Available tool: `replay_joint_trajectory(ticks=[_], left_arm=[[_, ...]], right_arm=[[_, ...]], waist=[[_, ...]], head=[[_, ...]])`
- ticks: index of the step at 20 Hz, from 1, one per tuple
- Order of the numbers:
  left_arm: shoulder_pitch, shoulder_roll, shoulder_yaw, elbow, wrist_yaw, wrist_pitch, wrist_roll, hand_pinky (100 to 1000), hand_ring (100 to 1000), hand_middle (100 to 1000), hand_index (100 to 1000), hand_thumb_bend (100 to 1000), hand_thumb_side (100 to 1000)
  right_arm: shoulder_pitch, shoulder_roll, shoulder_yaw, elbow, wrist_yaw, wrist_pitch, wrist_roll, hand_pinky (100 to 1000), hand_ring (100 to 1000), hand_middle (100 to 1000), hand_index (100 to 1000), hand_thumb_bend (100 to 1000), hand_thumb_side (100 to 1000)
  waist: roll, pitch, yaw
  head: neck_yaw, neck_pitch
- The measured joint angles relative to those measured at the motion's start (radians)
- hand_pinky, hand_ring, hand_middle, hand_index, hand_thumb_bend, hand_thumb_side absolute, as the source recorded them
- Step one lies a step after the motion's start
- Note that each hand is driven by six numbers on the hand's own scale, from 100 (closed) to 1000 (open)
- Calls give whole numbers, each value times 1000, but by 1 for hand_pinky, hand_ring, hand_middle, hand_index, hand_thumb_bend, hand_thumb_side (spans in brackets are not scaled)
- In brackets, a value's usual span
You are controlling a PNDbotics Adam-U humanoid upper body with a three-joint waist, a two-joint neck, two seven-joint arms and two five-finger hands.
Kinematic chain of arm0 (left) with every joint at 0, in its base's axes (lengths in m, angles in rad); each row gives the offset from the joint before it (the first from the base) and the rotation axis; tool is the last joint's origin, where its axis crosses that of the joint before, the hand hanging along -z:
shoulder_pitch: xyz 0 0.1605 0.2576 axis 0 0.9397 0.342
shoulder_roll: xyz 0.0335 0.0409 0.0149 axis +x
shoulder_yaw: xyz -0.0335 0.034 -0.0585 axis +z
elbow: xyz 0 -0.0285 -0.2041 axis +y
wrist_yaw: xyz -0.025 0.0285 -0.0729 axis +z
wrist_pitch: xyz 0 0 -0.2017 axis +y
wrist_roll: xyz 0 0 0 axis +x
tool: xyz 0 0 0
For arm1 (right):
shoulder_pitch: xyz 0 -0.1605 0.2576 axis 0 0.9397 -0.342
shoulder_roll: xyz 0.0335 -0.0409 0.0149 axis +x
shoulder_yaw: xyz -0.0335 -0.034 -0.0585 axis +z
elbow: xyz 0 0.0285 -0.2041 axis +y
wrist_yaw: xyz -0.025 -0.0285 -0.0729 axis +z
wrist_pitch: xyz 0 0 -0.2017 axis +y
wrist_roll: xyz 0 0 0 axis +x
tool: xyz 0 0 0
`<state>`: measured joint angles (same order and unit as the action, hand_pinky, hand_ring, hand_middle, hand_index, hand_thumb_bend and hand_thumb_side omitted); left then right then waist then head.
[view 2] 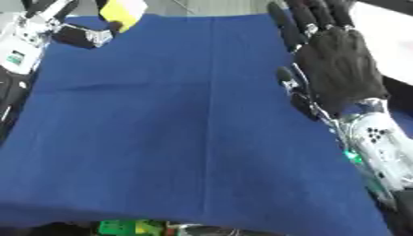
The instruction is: Pick up the objects with one hand, pass them to the other hand, and then place them into the box on the other side of the table.
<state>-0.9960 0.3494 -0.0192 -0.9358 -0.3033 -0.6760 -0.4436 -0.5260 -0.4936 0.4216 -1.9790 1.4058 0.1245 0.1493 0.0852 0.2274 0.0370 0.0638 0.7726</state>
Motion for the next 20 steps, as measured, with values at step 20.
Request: replay_joint_trajectory(ticks=[20], left_arm=[[14, -286, -135, -103, 177, 278, -278, 588, 360, 319, 461, 100, 280]], right_arm=[[-65, 20, 42, 0, -64, -44, 61, 975, 950, 992, 1000, 360, 100]], waist=[[-7, 12, 13]], head=[[-52, 0]])
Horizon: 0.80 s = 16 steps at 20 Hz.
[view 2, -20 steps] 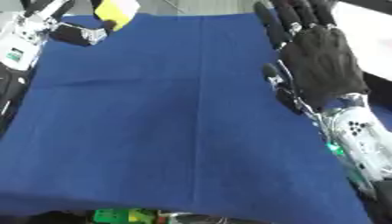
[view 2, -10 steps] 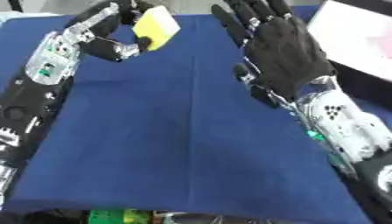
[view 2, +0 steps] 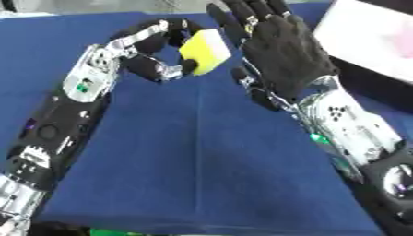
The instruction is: Pick up the objects with one hand, pass them to the other hand, and then place them into the box on the other side of the table.
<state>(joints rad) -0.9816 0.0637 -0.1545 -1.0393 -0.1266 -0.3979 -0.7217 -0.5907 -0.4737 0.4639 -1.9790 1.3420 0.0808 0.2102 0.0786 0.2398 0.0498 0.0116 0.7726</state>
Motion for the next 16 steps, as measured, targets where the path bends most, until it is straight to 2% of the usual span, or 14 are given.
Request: replay_joint_trajectory(ticks=[2, 10, 16], left_arm=[[1, -11, -9, 0, -7, -2, 2, 588, 361, 319, 461, 100, 281], [1, -19, -20, -2, -7, -9, 9, 589, 360, 319, 461, 100, 285], [1, -19, -34, -27, 14, -9, 9, 595, 364, 321, 463, 100, 284]], right_arm=[[0, 4, 3, 0, -25, 9, 2, 949, 962, 988, 1000, 359, 100], [11, 3, 6, 0, -172, 68, 21, 906, 984, 972, 1000, 164, 100], [18, 1, 6, 0, -236, 97, 32, 897, 986, 947, 1000, 100, 100]], waist=[[-1, 1, 0], [-6, 3, 6], [-10, 6, 7]], head=[[-2, 0], [-4, 0], [-4, 0]])
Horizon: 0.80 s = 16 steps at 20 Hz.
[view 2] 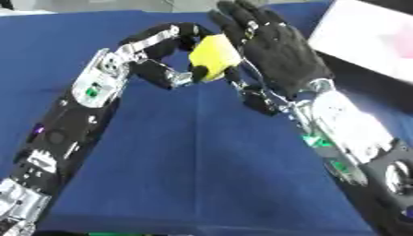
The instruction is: Pick up the objects with one hand, pass them to the other hand, and then place them into the box on the other side of the table.
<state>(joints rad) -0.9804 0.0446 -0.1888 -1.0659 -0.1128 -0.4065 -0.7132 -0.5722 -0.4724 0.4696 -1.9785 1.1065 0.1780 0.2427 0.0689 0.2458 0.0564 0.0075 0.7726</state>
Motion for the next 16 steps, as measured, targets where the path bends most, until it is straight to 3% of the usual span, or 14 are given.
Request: replay_joint_trajectory(ticks=[12, 15, 16], left_arm=[[-24, -2, -42, -6, -20, -35, 35, 601, 368, 323, 467, 100, 274], [-28, -3, -54, -1, -26, -47, 47, 602, 369, 324, 469, 100, 273], [-31, -4, -57, 3, -28, -50, 50, 603, 369, 325, 470, 100, 272]], right_arm=[[-24, -17, 8, 0, -64, 22, 138, 927, 1000, 929, 993, 100, 123], [-28, -19, 7, 0, -76, 30, 169, 926, 1000, 913, 903, 100, 123], [-30, -20, 6, 0, -78, 31, 175, 922, 994, 900, 835, 100, 117]], waist=[[-3, 3, 6], [-4, 3, 7], [-5, 3, 7]], head=[[2, 0], [4, 0], [5, 0]])
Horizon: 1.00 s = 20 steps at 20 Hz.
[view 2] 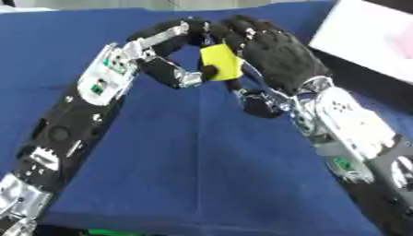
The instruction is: Pick up the objects with one hand, pass them to the other hand, and then place them into the box on the other side of the table.
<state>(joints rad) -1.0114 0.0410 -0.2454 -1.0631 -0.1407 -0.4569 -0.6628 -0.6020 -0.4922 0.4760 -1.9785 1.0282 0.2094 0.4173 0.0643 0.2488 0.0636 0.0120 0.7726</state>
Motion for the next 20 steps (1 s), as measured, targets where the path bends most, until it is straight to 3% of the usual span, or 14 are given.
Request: replay_joint_trajectory(ticks=[2, 3, 5, 7, 10, 12, 13, 18, 20], left_arm=[[-2, -1, -6, 5, -3, -6, 6, 603, 370, 326, 470, 100, 270], [-3, -1, -8, 6, -5, -9, 9, 603, 370, 326, 470, 100, 270], [-6, -2, -9, 10, -9, -14, 14, 604, 372, 328, 472, 100, 268], [-9, -3, -9, 12, -11, -18, 18, 604, 372, 329, 473, 100, 268], [-14, -3, -8, 12, -13, -21, 21, 605, 374, 330, 474, 100, 268], [-15, -5, -8, 12, -14, -21, 21, 605, 374, 331, 475, 100, 268], [-16, -5, -8, 12, -14, -21, 21, 610, 383, 340, 483, 100, 267], [-18, -5, 3, 7, 1, -16, 16, 637, 443, 412, 549, 100, 262], [-17, -5, 8, 4, 8, -12, 12, 652, 473, 449, 586, 100, 382]], right_arm=[[-2, -2, 0, 0, -1, 0, 2, 912, 976, 880, 703, 100, 105], [-2, -4, 0, 0, -1, -2, -1, 910, 974, 878, 691, 100, 103], [-2, -5, -1, 0, 1, -6, -17, 881, 938, 847, 549, 100, 100], [1, -5, -1, 1, 7, -11, -51, 852, 895, 809, 472, 105, 100], [6, -5, -1, 5, 32, -24, -132, 814, 837, 765, 436, 172, 100], [10, -5, -2, 6, 57, -32, -195, 803, 831, 760, 432, 167, 100], [14, -5, -1, 6, 68, -35, -220, 783, 816, 752, 387, 199, 100], [26, -5, 0, 7, 99, -34, -316, 788, 817, 758, 357, 190, 100], [29, -5, 0, 7, 104, -35, -324, 792, 820, 763, 353, 178, 100]], waist=[[-1, 0, 0], [-1, 0, -1], [-2, 0, -2], [-2, 0, -4], [-2, 0, -8], [-1, 0, -8], [-1, 0, -8], [-1, 1, -11], [0, 1, -11]], head=[[2, 0], [3, 0], [4, 0], [5, 0], [5, 0], [5, 0], [5, 0], [2, 0], [-2, 0]])
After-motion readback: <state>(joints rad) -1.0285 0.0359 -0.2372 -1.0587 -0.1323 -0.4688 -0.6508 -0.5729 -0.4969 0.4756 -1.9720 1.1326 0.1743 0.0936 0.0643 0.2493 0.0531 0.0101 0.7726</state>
